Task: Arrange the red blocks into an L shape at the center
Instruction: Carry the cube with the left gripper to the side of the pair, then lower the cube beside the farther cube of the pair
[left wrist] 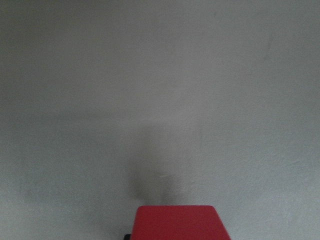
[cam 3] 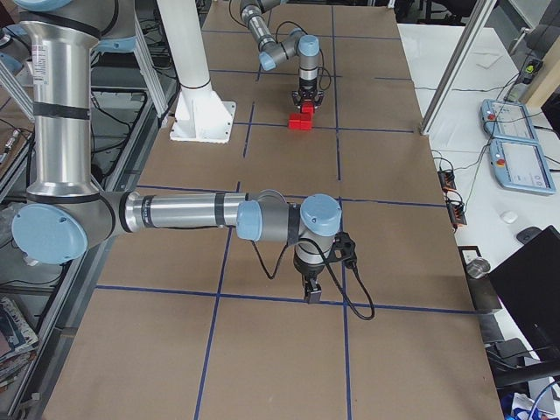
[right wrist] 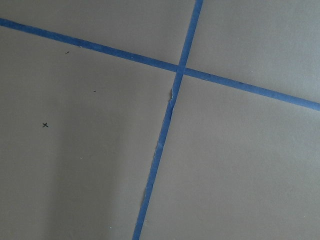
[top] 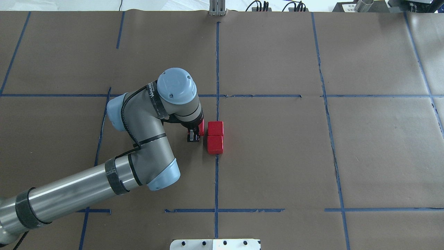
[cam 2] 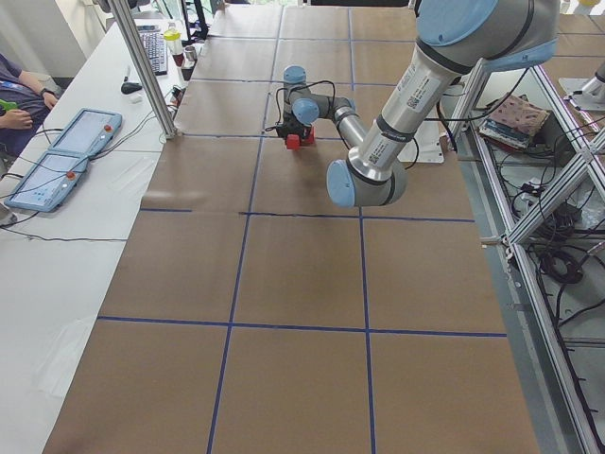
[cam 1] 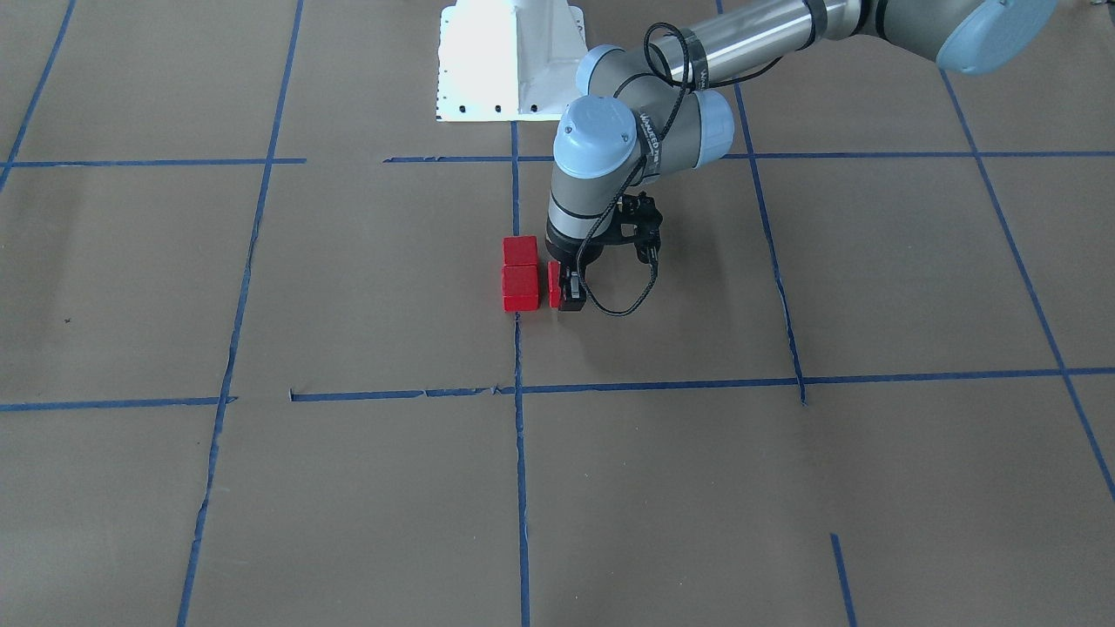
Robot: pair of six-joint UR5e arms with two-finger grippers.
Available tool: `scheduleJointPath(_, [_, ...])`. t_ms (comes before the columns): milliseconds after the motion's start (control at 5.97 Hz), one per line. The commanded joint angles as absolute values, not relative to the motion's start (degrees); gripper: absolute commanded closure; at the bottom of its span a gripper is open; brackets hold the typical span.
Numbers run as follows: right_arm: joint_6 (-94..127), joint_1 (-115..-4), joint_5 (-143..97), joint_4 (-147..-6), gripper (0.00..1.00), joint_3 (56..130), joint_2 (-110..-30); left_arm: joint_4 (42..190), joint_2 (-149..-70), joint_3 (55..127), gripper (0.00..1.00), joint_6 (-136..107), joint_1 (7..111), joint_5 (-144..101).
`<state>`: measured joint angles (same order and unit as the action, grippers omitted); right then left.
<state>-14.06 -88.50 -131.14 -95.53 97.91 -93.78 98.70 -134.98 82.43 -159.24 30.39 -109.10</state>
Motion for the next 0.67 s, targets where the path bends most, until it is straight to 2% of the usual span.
scheduleJointPath(0, [-14.06, -88.51, -131.13, -95.54, 0.0, 97.82, -93.78, 98.7, -136.31, 80.61, 0.82, -159.26, 29.97, -109.07])
scheduleJointPath(503, [-14.06, -88.51, -131.13, -95.54, 0.0, 97.91, -93.78, 98.7, -136.41, 80.33, 0.77, -159.26, 29.88, -109.07])
